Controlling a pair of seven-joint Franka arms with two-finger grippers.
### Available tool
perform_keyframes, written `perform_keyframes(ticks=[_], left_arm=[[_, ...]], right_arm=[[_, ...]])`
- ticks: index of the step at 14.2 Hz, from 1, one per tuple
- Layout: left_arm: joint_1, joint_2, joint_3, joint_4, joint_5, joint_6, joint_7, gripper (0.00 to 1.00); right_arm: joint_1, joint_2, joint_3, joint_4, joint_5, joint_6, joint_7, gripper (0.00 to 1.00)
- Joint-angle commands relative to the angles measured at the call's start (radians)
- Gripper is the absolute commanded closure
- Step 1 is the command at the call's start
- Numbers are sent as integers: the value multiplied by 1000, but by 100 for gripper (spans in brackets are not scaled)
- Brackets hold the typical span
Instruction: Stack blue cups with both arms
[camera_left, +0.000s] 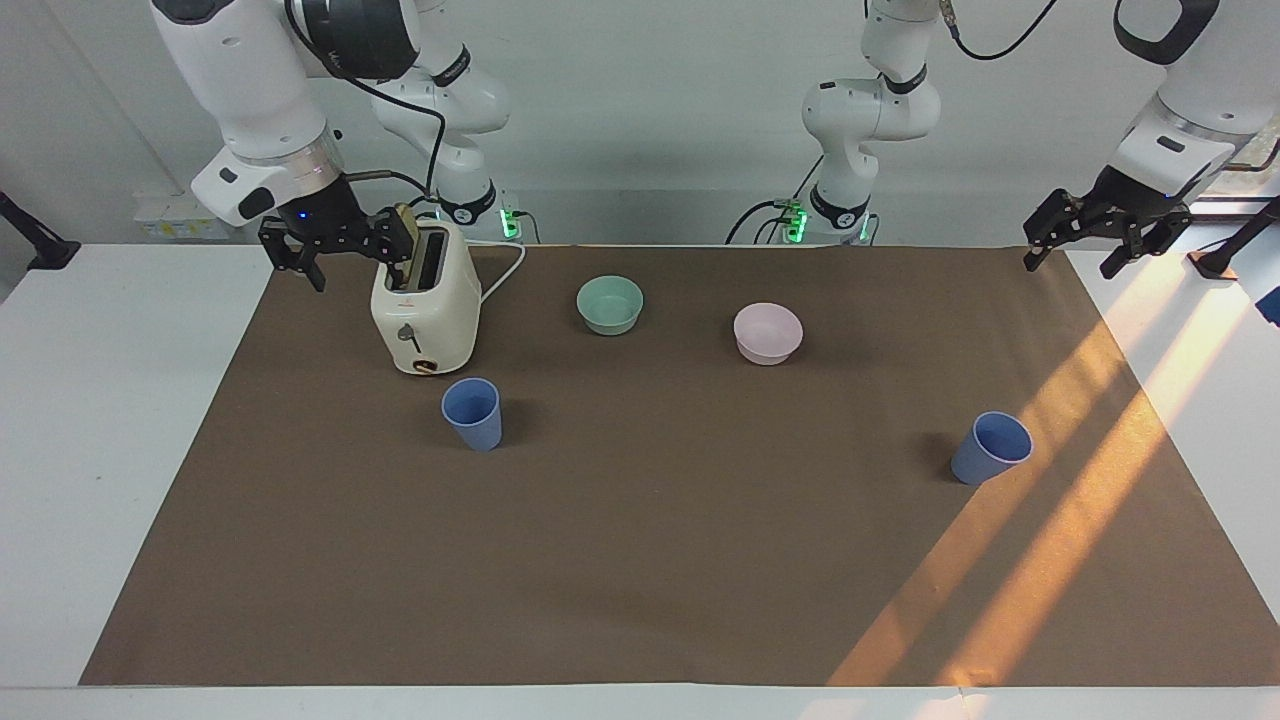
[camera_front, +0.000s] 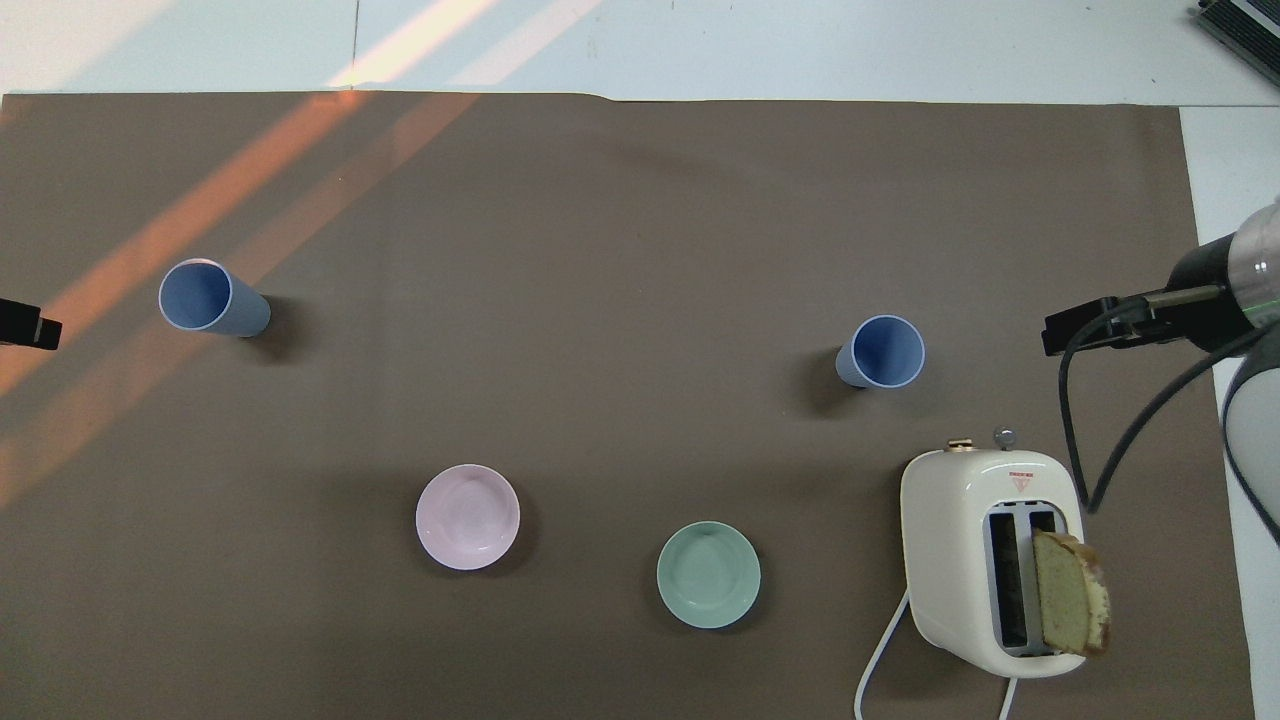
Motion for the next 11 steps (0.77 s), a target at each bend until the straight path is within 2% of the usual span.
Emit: perform_keyframes(ticks=[1, 6, 11], left_arm=[[-5, -7, 8, -8, -14, 20, 5, 0], [16, 11, 10, -13, -14, 65, 68, 0], [30, 82, 22, -34, -15, 176, 113, 0]], right_arm=[[-8, -13, 1, -9, 6, 8, -23, 0], [-8, -11, 1, -9, 6, 8, -23, 0], [-8, -11, 1, -9, 6, 8, -23, 0]])
